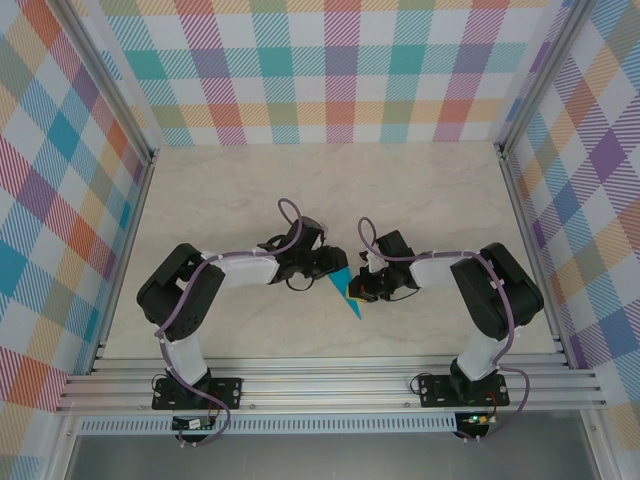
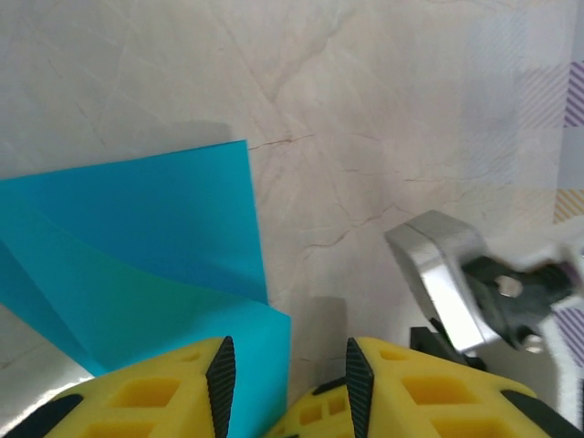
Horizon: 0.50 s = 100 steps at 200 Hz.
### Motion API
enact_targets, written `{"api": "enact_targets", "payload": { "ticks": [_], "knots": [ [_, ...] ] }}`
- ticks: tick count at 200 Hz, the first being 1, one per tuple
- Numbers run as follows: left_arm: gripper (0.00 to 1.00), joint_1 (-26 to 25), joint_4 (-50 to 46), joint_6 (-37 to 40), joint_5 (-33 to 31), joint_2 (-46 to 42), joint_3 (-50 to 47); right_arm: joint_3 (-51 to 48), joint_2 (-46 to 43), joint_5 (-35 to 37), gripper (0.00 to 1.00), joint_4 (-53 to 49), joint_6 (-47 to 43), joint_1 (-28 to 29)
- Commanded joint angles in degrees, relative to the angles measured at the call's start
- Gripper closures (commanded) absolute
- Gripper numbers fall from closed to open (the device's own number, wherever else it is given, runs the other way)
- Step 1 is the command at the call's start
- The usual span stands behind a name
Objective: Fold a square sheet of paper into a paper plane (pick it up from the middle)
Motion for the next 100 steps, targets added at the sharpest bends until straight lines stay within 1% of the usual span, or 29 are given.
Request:
{"api": "enact_targets", "payload": {
  "ticks": [1,30,63,100],
  "knots": [
    [0.62,-0.31,1.1,0.34,-0.05,1.63,0.91,-2.5,4.29,6.16,0.96,-4.97,-0.43,1.0],
    [0.63,-0.09,-0.38,0.94,-2.21,3.92,1.67,-2.56,4.21,6.45,0.96,-5.38,-0.66,1.0],
    [0.63,1.52,-0.12,1.56,-1.96,6.43,2.27,-2.57,4.2,6.9,0.97,-6.15,-1.12,1.0],
    [0.63,3.41,-2.42,3.2,-2.33,7.03,3.29,-2.43,4.29,7.33,0.97,-7.14,-1.72,1.0]
  ]
}}
